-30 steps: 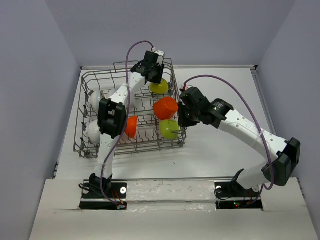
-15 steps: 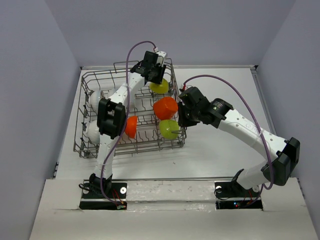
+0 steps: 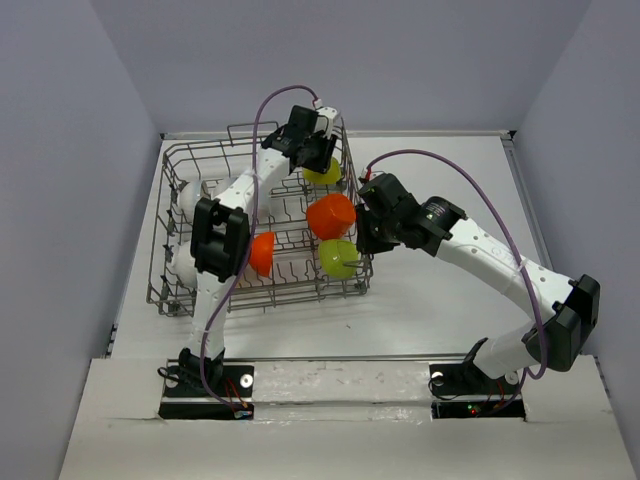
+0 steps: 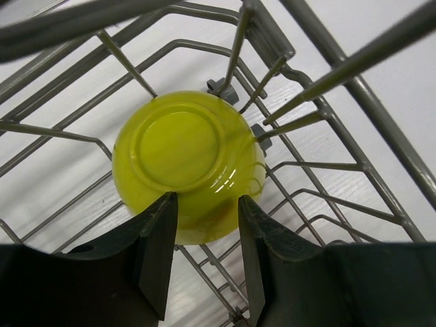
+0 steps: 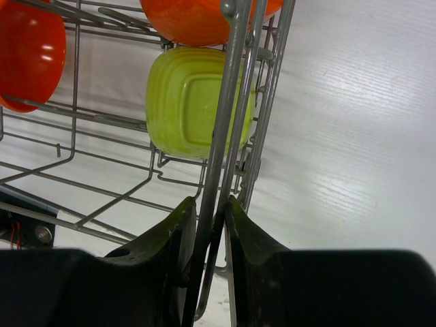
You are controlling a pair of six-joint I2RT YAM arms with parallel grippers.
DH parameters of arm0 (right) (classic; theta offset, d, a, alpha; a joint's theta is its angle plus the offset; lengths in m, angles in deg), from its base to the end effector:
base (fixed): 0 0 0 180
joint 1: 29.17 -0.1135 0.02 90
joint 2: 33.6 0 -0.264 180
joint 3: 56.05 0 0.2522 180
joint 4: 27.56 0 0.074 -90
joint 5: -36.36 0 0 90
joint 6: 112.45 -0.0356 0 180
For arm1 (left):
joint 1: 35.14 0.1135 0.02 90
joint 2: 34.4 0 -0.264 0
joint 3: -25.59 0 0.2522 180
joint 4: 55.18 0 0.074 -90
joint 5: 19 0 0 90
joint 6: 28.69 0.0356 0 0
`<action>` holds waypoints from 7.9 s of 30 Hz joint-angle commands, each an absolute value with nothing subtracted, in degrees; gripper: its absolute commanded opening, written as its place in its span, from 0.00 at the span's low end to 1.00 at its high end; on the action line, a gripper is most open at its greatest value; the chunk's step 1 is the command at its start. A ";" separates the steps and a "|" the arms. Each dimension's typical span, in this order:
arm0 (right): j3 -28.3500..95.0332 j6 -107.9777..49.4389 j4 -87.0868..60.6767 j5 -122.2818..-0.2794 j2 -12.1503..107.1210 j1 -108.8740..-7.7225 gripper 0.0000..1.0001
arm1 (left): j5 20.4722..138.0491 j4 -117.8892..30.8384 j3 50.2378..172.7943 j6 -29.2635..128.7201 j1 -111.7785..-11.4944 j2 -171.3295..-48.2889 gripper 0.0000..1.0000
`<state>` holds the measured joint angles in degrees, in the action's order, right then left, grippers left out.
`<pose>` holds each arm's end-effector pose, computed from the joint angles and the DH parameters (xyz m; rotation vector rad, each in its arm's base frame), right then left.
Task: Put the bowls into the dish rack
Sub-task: Place the upside down bowl on the dish rack.
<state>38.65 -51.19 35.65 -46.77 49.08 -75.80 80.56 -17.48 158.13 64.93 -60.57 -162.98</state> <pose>0.2102 0.2163 0.3427 -0.3369 2.4807 0.4201 0.4734 -0.2316 0.2767 0.6397 2.0815 -0.3986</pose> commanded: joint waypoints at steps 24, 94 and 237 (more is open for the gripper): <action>41.91 -50.23 28.56 -49.60 50.25 -76.81 0.23 | 85.32 -6.27 158.43 61.66 -62.38 -154.91 0.50; 39.80 -50.84 29.62 -46.78 46.74 -76.81 0.26 | 74.51 -30.26 148.51 25.10 -54.38 -161.32 0.66; 37.25 -52.16 27.51 -47.58 45.15 -76.81 0.26 | 84.97 -35.89 131.37 26.15 -50.96 -154.81 0.88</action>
